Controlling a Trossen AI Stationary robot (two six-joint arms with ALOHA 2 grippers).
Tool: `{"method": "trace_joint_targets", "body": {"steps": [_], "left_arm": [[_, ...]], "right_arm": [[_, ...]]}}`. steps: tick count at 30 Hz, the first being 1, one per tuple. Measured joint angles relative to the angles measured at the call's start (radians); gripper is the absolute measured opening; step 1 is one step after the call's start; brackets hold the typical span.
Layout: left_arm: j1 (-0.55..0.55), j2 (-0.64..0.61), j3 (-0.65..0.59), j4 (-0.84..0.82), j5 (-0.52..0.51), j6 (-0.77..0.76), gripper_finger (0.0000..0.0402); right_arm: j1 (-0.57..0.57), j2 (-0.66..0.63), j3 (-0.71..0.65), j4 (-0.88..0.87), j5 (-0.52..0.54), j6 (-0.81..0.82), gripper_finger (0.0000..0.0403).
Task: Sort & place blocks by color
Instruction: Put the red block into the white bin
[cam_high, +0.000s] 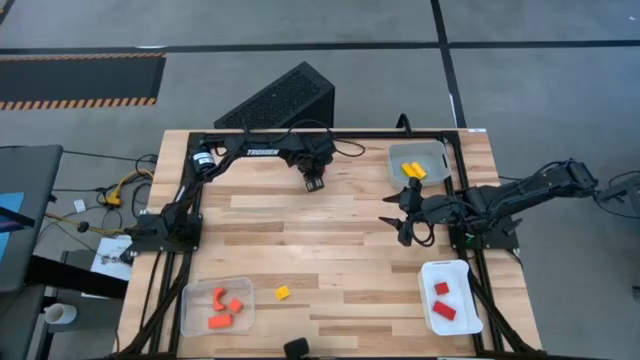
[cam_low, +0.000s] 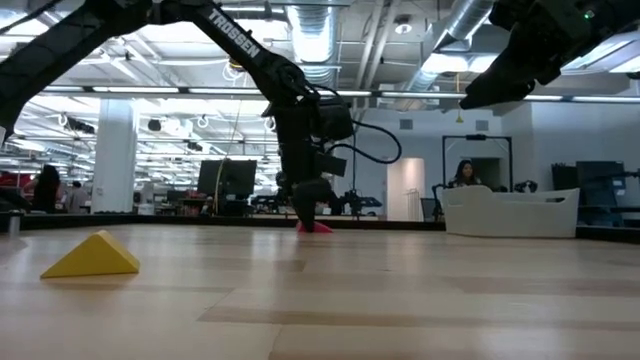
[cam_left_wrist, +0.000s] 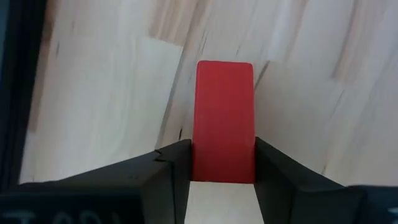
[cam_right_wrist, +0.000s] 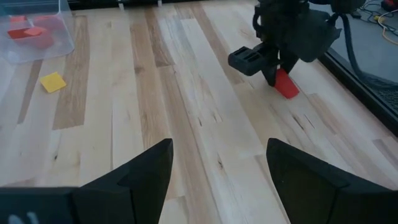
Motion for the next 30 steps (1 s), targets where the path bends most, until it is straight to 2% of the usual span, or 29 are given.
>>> {"method": "trace_joint_targets", "body": {"steps": [3, 10, 19, 23, 30], "left_arm": [[-0.008, -0.03, -0.007, -0.041, 0.034, -0.001, 0.0099], [-0.098, -0.143, -0.012, -0.053, 0.125, -0.045, 0.0099], [-0.291, -0.274, -0.052, -0.018, 0.053, -0.109, 0.0104], [-0.374, -0.338, -0.092, 0.051, 0.031, -0.154, 0.0101], [-0.494, -0.427, -0.249, 0.301, 0.035, -0.222, 0.0104]], "right_arm": [[0.0, 0.0, 0.0, -0.005, 0.0, 0.0, 0.0281], [0.0, 0.0, 0.0, -0.007, 0.002, 0.014, 0.0281], [0.0, 0.0, 0.0, -0.028, 0.004, 0.048, 0.0281], [0.002, 0.0, 0.0, -0.018, 0.004, 0.051, 0.0281], [0.05, 0.0, 0.0, 0.037, 0.004, 0.051, 0.0281]]}}
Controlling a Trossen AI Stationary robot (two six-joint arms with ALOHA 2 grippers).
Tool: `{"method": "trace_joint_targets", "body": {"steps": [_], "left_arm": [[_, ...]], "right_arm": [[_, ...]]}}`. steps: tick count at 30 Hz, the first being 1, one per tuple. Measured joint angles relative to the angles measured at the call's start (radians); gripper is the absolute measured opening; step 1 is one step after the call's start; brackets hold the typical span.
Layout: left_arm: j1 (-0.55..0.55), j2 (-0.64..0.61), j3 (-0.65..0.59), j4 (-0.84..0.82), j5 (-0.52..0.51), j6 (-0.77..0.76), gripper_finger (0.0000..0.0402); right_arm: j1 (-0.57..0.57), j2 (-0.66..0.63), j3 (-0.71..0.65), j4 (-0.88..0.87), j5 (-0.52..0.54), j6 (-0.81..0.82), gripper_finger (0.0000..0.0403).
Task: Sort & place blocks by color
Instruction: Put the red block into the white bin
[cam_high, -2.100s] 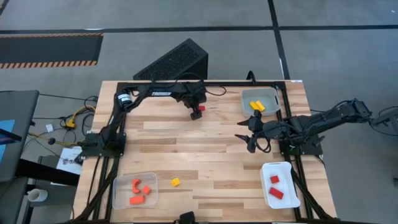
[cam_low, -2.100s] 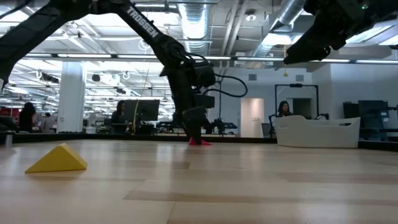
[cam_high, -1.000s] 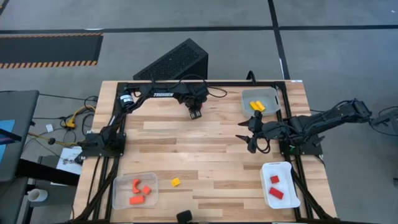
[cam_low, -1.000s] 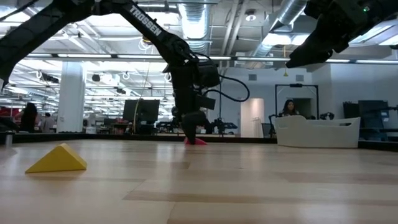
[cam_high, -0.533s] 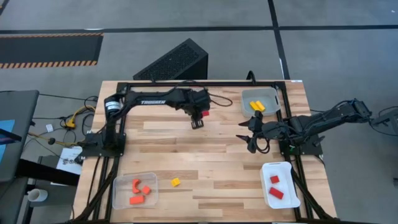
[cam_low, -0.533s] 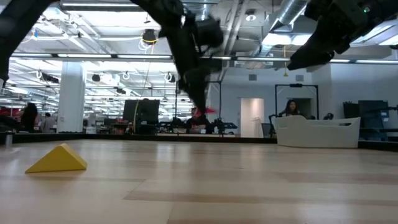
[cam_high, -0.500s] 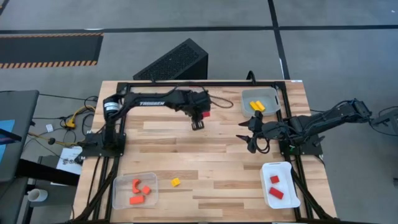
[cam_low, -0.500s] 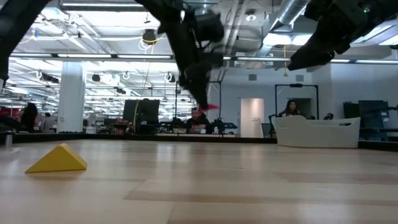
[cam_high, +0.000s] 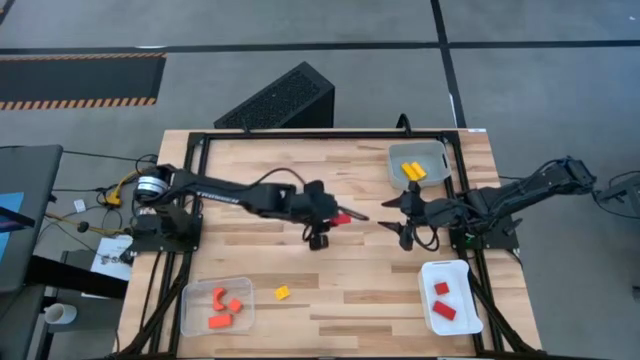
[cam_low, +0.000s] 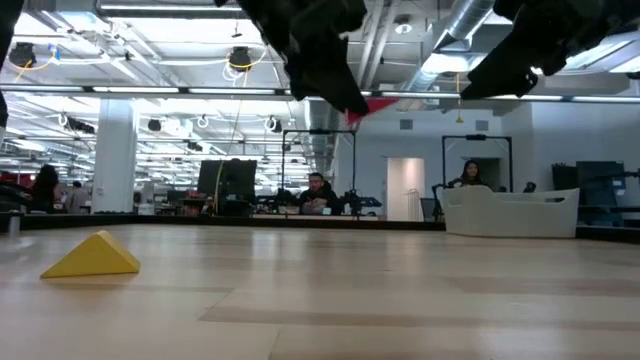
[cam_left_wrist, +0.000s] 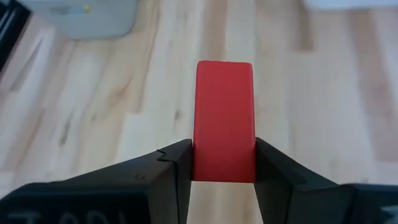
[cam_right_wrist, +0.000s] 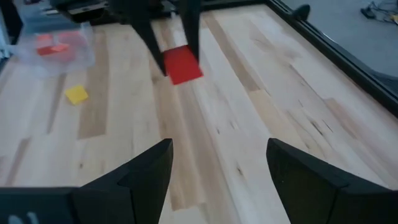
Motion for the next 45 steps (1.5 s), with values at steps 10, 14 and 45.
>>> {"method": "trace_joint_targets", "body": {"steps": [10, 14, 45], "left_arm": [[-0.113, -0.101, -0.276, 0.42, -0.025, -0.135, 0.0104], [-0.149, -0.101, -0.321, 0.518, -0.017, -0.163, 0.0104], [-0.293, -0.102, -0.33, 0.469, -0.423, -0.179, 0.0104]], "right_arm": [[0.025, 0.007, 0.0, 0.069, 0.0, -0.002, 0.0281], [0.025, 0.049, 0.0, 0.09, -0.005, -0.001, 0.0281], [0.0, 0.275, 0.0, 0.448, -0.099, 0.16, 0.0281]]}}
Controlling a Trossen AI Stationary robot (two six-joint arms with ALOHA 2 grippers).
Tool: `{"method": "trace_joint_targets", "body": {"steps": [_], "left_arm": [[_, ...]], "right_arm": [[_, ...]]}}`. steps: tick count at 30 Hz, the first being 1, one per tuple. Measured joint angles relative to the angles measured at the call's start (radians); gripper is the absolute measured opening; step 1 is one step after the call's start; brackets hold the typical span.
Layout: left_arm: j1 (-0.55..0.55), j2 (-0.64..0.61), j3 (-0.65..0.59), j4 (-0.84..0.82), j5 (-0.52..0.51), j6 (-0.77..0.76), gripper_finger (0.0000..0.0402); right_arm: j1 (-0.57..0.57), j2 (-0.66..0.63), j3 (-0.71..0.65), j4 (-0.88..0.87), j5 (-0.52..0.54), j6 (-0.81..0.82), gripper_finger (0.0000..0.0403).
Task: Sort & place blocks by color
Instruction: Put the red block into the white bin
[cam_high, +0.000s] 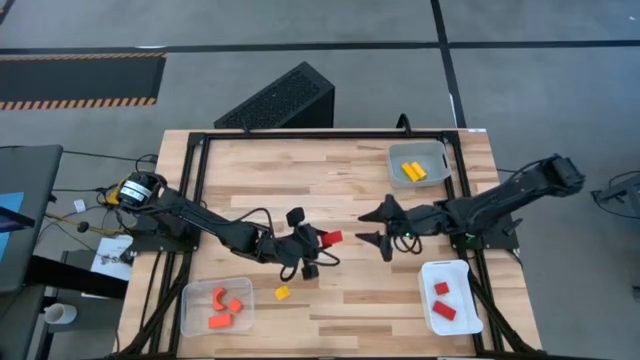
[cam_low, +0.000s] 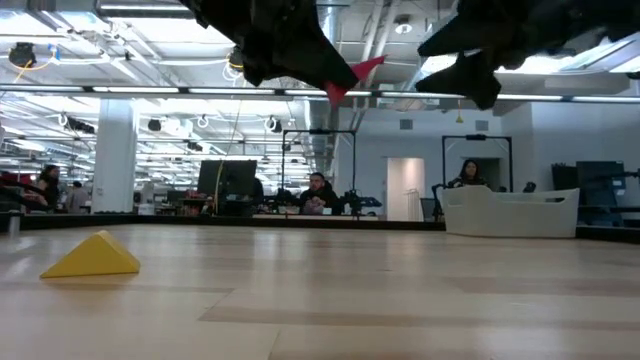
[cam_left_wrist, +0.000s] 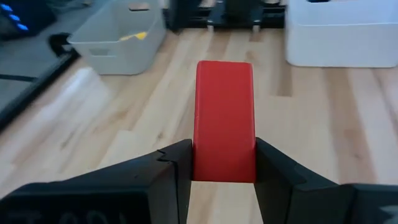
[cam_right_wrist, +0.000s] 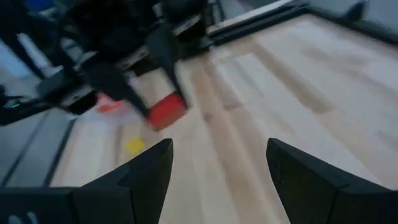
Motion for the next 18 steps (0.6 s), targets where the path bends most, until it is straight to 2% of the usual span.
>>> {"method": "trace_joint_targets", "body": {"steps": [6, 18], "left_arm": [[-0.011, 0.0, 0.0, -0.048, -0.092, 0.0, 0.0104], [-0.008, 0.001, 0.0, -0.09, -0.118, -0.023, 0.0103]], "right_arm": [[-0.049, 0.101, 0.0, 0.144, -0.095, 0.021, 0.0281], [-0.134, 0.324, 0.0, 0.466, -0.281, 0.084, 0.0281]]}}
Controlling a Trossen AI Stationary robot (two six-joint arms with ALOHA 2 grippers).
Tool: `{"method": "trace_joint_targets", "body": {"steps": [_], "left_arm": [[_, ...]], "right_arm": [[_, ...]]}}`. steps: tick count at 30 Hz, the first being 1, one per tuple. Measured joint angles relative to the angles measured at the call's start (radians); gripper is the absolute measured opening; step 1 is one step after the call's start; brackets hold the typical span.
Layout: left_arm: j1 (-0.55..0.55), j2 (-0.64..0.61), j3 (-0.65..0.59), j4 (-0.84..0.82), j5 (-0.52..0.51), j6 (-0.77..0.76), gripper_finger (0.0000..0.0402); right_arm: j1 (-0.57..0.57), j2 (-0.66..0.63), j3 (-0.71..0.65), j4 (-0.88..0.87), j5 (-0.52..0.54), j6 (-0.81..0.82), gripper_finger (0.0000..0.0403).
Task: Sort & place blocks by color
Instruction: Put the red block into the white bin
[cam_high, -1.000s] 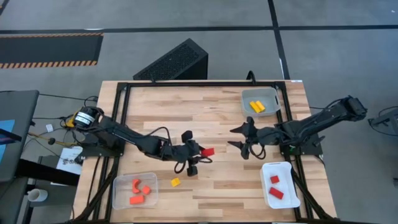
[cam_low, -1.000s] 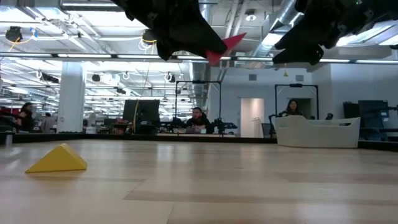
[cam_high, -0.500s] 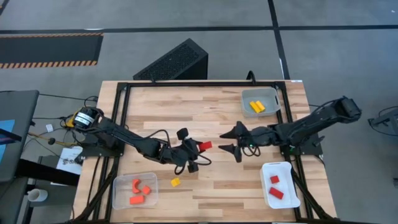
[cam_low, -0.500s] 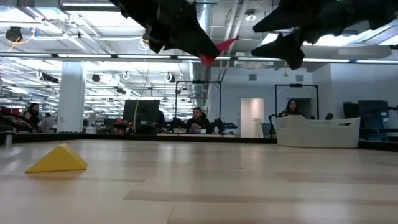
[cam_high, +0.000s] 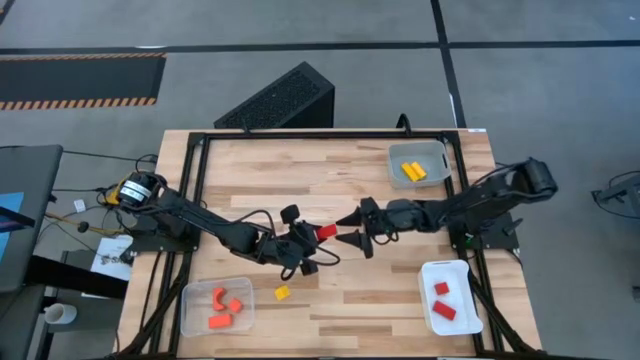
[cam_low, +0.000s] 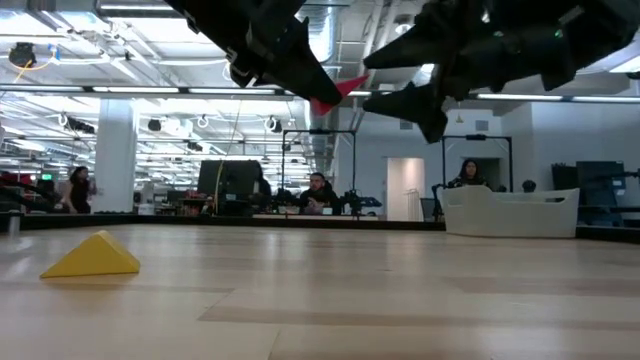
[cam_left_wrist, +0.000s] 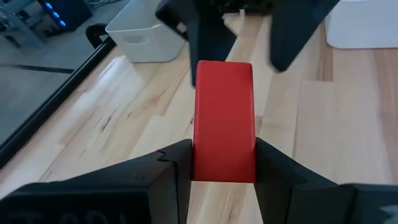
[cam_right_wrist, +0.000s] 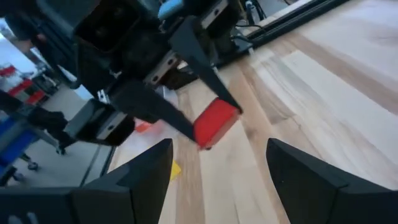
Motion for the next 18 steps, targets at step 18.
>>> {"method": "trace_joint_targets", "body": {"steps": [18], "left_arm": [[0.004, 0.003, 0.0, 0.007, 0.004, -0.008, 0.0103]], "right_arm": [[-0.066, 0.193, 0.094, 0.123, -0.079, 0.065, 0.0187]]}}
